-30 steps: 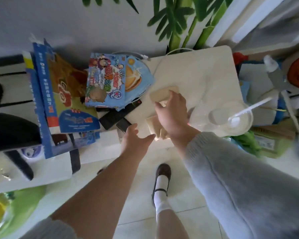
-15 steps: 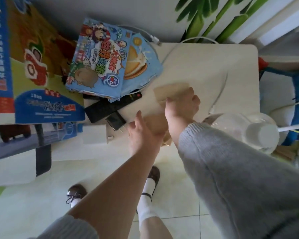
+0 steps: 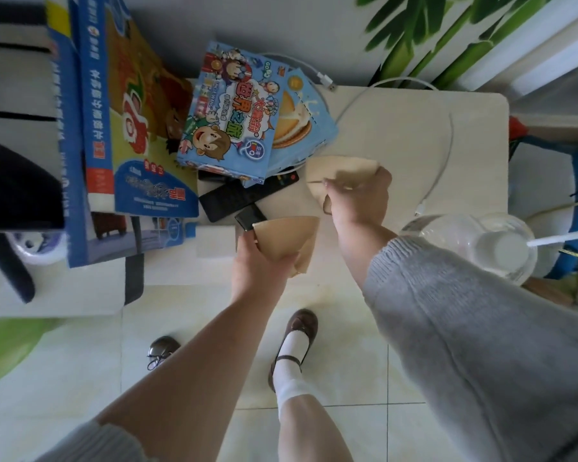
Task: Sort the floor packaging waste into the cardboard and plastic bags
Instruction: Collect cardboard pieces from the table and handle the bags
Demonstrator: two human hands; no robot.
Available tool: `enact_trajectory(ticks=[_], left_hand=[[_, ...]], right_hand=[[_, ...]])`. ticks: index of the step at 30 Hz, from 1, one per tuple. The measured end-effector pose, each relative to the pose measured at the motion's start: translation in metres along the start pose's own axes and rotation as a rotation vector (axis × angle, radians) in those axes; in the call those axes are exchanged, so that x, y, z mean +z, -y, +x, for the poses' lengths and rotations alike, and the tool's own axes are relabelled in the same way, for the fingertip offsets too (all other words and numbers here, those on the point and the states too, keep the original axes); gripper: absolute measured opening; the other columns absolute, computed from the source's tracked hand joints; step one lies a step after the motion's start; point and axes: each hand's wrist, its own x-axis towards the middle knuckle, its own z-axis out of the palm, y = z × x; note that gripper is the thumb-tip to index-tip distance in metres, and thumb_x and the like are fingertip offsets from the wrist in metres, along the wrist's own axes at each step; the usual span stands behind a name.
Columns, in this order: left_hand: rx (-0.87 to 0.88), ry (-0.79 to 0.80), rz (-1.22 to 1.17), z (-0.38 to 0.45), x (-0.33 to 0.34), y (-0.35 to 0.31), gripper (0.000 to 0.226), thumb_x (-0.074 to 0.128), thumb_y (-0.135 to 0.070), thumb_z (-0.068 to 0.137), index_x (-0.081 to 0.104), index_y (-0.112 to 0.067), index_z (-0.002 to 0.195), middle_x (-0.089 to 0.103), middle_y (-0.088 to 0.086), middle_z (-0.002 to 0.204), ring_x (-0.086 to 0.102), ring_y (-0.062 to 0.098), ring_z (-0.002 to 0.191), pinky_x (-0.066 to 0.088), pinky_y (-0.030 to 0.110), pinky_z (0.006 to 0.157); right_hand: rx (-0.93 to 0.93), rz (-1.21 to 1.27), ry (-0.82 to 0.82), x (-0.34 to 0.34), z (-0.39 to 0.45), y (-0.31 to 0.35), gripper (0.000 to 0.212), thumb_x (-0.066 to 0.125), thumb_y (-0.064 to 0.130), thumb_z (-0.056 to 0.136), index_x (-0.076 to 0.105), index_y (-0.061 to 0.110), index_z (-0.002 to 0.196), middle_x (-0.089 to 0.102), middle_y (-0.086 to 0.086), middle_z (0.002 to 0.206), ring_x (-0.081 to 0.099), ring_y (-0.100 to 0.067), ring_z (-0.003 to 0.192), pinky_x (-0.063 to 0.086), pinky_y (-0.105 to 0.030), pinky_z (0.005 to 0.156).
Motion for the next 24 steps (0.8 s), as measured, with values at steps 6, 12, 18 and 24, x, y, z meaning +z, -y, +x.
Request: enact_trajectory(ticks=[6,12,18,24], left_hand=[[-0.060,-0.014,-0.087,-0.050,-0.044,0.016,0.061,0.074,-0.027,0.075,0.042,-0.018,0.126,0.056,-0.003,0.104,0.056,0.017,0.085,0.048,0.027,0.063],[-0.054,-0.056,-0.202,-0.106,-0.117,0.042,0.066,0.077,-0.026,0.072,0.046,-0.016,0.129,0.061,0.002,0.111,0.059,0.019,0.094,0.044,0.020,0.059],[-0.029,-0.156,-0.272,-0.144,-0.209,0.088,0.061,0.079,-0.027,0.068,0.052,-0.012,0.120,0.065,0.006,0.107,0.062,0.022,0.091,0.042,0.022,0.057],[-0.079,-0.277,-0.420,-0.177,-0.306,0.160,0.053,0.079,-0.024,0.064,0.047,-0.017,0.106,0.060,0.003,0.103,0.056,0.021,0.088,0.041,0.023,0.058]], right_hand=[[-0.111,0.028,-0.055,-0.032,-0.070,0.014,0.059,0.072,0.017,0.079,0.042,0.009,0.128,0.060,-0.007,0.122,0.059,-0.020,0.107,0.031,-0.004,0.072],[-0.105,0.021,0.006,-0.071,-0.163,0.019,0.041,0.066,0.018,0.083,0.051,0.004,0.118,0.062,-0.010,0.116,0.060,-0.025,0.105,0.043,-0.022,0.081],[-0.128,-0.038,0.198,-0.061,-0.266,0.027,0.038,0.066,0.022,0.084,0.052,0.007,0.115,0.060,-0.006,0.114,0.056,-0.018,0.094,0.041,-0.024,0.076],[-0.176,-0.137,0.364,-0.004,-0.374,0.026,0.039,0.067,0.025,0.082,0.054,0.007,0.114,0.059,-0.006,0.114,0.056,-0.019,0.095,0.040,-0.024,0.077]])
